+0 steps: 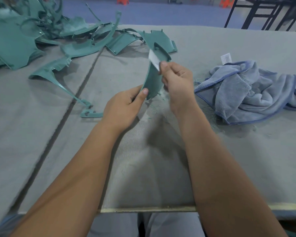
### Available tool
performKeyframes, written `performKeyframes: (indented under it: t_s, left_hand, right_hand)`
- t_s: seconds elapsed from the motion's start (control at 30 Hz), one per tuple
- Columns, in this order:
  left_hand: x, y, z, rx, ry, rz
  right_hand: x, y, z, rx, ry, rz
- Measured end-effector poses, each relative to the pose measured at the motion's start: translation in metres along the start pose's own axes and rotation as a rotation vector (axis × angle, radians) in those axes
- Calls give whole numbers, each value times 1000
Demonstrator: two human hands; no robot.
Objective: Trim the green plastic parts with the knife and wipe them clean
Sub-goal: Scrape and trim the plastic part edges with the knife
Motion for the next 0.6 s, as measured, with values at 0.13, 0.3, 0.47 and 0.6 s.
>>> performKeyframes:
  t_s: [0.13, 0.3, 0.47, 0.6]
  left_hand:
    - [3, 0, 0, -73, 16, -6]
    - [4, 6, 3, -189, 61, -44]
    - [0, 13, 5, -315, 80, -137]
    - [2, 7, 3, -273, 49, -93]
  right_hand:
    - [-8, -4, 15, 61, 76, 22]
    - [-4, -5, 26, -6, 39, -21]
    - [6, -1, 16, 136, -171, -64]
    - [10, 0, 5, 236, -255, -18]
Point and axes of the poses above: each hand's wrist, its own x-axis away from the middle knuckle, its own z-axis out of the back of the hand, y = z × x, the point moved 4 cm from there along -x, towards the middle knuckle, and after that the axes turned 1 degree about y, right-handed, at the moved point
